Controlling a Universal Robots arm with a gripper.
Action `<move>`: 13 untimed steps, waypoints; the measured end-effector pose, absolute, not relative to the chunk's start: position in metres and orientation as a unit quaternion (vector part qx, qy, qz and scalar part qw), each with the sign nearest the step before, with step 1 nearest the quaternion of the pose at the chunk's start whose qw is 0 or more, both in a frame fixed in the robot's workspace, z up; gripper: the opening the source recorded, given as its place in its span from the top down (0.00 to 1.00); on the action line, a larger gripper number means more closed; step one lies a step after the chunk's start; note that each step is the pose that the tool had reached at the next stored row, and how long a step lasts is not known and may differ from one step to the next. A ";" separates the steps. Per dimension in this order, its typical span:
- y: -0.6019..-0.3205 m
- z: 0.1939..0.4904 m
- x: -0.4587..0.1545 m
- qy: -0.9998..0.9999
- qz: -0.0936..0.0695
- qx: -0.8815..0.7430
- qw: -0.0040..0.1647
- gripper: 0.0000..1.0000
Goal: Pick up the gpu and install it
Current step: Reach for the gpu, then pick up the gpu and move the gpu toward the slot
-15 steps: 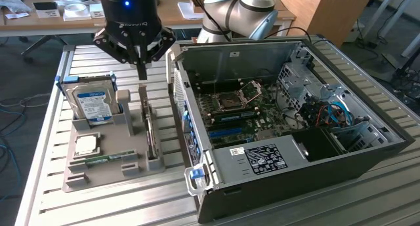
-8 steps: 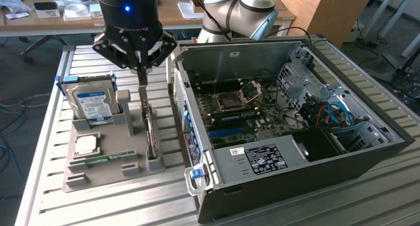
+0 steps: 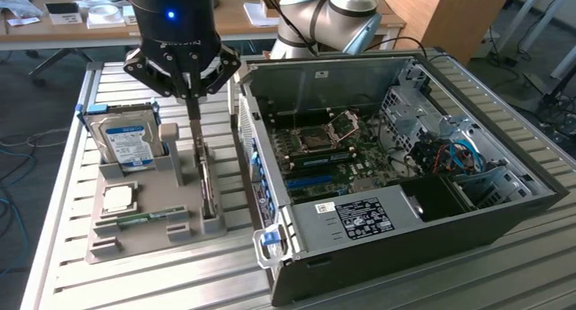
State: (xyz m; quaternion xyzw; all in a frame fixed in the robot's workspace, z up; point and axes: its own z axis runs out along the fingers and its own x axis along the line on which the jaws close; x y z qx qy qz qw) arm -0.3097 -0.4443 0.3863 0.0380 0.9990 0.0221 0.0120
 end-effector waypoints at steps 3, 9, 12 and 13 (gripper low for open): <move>-0.445 0.386 -0.310 0.999 0.022 0.038 0.012 0.89; -0.445 0.386 -0.310 0.999 0.022 0.038 0.012 0.89; -0.445 0.386 -0.310 0.999 0.022 0.038 0.012 0.89; -0.445 0.386 -0.310 0.999 0.022 0.038 0.012 0.89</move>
